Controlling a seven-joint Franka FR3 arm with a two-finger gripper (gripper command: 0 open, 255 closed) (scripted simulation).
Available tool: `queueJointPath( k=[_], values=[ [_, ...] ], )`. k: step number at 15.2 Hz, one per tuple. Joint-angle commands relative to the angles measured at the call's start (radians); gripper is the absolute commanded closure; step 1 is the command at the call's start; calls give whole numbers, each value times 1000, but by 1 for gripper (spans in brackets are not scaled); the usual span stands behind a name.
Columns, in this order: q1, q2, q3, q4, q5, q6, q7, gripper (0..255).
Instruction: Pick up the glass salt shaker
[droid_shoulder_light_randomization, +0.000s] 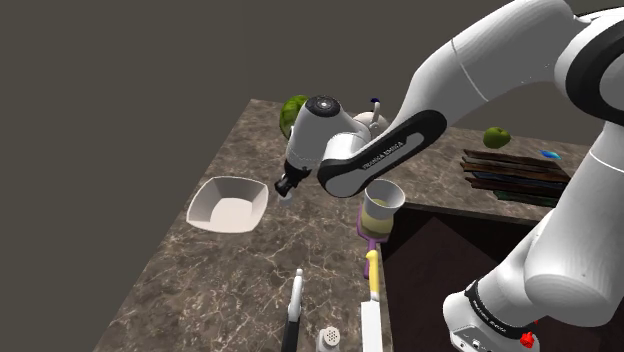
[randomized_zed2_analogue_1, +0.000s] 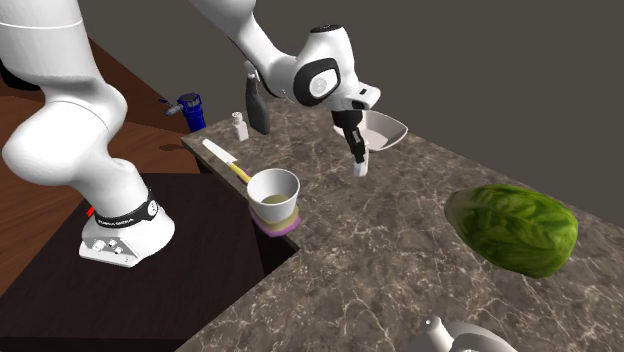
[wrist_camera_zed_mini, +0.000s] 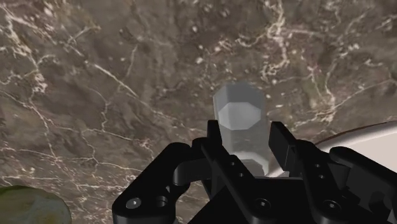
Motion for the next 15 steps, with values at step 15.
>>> queueJointPath(
  k=[15],
  values=[
    [-31, -149, 53, 31, 161, -167, -134, 255]
  ],
)
